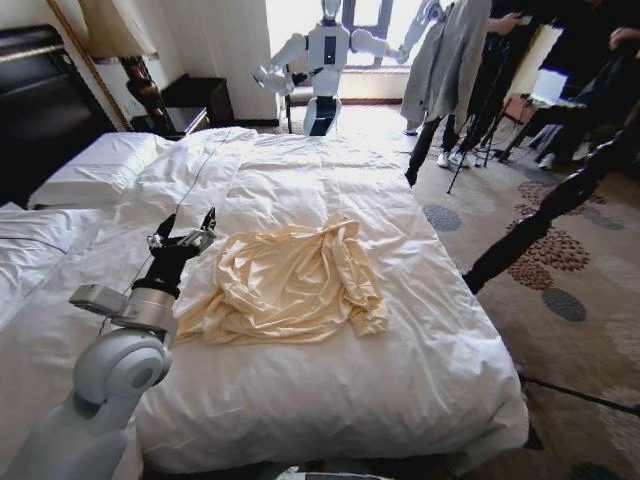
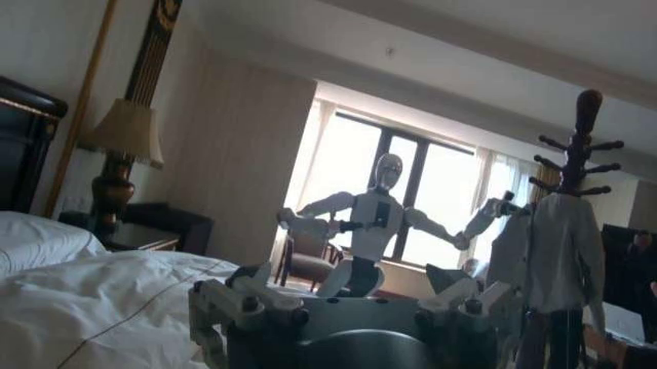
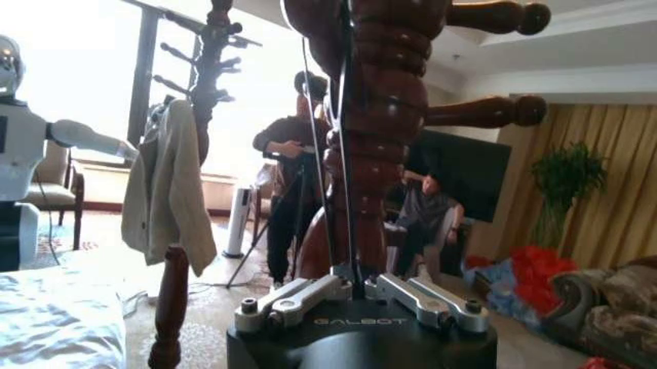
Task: Pick up the clothes from the bed and hang them on the clothes hanger.
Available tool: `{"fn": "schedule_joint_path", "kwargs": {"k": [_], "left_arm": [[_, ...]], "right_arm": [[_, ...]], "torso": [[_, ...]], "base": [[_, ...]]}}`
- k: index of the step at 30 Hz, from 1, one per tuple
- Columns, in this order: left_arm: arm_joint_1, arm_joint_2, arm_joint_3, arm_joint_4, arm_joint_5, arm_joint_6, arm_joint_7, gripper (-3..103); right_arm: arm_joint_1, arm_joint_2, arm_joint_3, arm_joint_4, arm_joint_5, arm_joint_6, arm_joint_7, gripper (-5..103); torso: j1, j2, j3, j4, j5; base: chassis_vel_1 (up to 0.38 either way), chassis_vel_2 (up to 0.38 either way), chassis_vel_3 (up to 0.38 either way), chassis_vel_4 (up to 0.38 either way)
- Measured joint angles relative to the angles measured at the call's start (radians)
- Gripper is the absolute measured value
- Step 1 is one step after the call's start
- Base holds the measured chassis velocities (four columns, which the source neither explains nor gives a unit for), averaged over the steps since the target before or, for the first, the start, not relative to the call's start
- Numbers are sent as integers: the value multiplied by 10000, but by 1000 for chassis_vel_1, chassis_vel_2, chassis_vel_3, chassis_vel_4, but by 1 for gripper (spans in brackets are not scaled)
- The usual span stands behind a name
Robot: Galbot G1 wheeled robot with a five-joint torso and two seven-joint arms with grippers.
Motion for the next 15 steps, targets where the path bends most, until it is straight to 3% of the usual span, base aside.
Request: {"fn": "schedule_joint_path", "kwargs": {"k": [15], "left_arm": [[163,-241,-28,-122,246,-18,48,100]], "right_arm": [[254,-20,39,1826,30,69,354,0]], "torso": [[0,0,0,-4,-1]], "base": [[0,0,0,0]]}}
